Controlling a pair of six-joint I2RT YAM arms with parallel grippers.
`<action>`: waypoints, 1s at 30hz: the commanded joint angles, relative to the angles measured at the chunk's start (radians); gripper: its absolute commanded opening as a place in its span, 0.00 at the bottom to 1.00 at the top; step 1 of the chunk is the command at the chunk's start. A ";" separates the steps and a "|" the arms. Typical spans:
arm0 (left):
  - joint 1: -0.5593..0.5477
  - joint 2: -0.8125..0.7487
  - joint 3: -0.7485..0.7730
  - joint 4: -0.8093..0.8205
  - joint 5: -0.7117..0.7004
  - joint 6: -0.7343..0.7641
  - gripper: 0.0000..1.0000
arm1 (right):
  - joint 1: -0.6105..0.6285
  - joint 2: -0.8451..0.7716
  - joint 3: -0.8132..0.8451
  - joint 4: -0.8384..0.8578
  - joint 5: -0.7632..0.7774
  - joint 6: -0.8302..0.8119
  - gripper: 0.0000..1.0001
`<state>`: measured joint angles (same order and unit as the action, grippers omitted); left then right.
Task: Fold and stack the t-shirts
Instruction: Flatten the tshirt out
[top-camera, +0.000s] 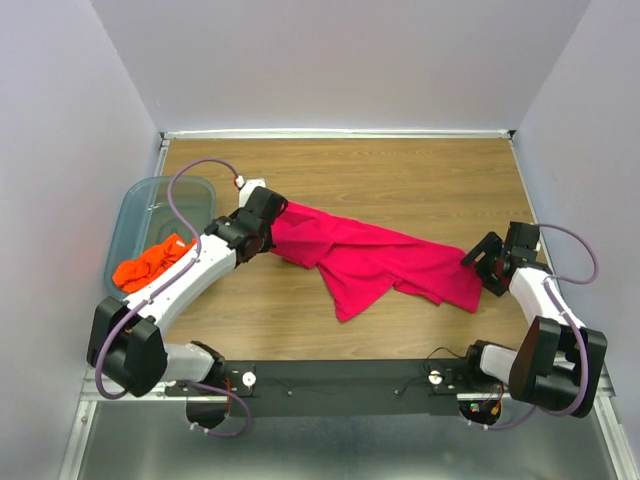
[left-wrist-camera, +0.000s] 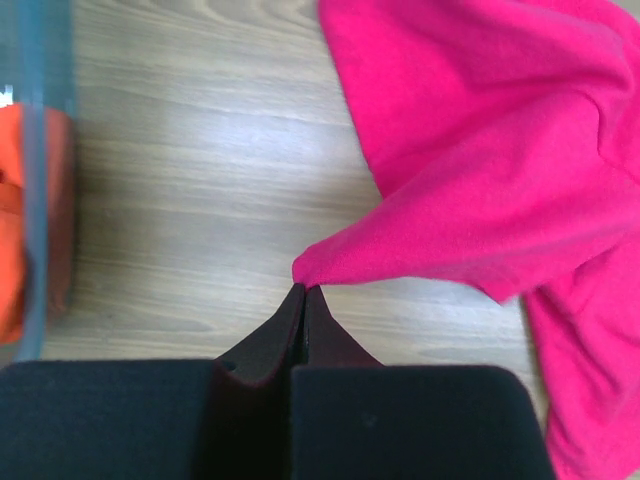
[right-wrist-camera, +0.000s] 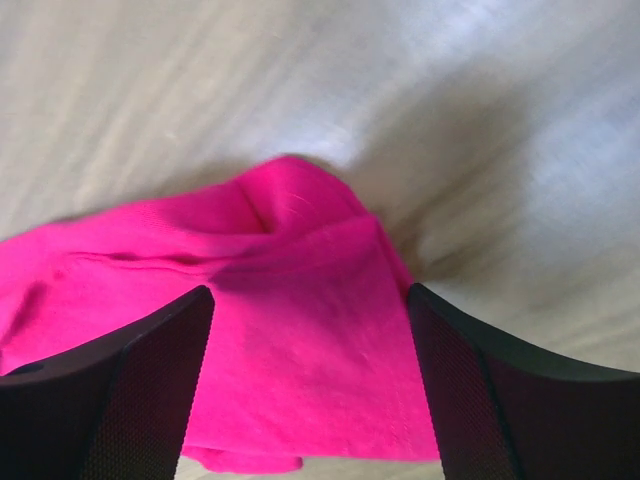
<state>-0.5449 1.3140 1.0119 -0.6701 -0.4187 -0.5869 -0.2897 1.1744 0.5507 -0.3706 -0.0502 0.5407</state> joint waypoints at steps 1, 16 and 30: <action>0.040 -0.044 0.017 0.023 0.014 0.059 0.00 | -0.011 0.013 -0.002 0.098 -0.103 -0.025 0.84; 0.209 -0.038 0.065 0.018 0.028 0.174 0.00 | -0.009 -0.051 0.017 0.095 0.009 -0.059 0.79; 0.246 -0.032 0.093 0.037 0.084 0.200 0.00 | -0.003 -0.104 0.047 -0.083 -0.060 -0.033 0.84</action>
<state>-0.3069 1.2919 1.0725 -0.6514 -0.3634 -0.4004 -0.2901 1.0870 0.5522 -0.3447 -0.1261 0.4725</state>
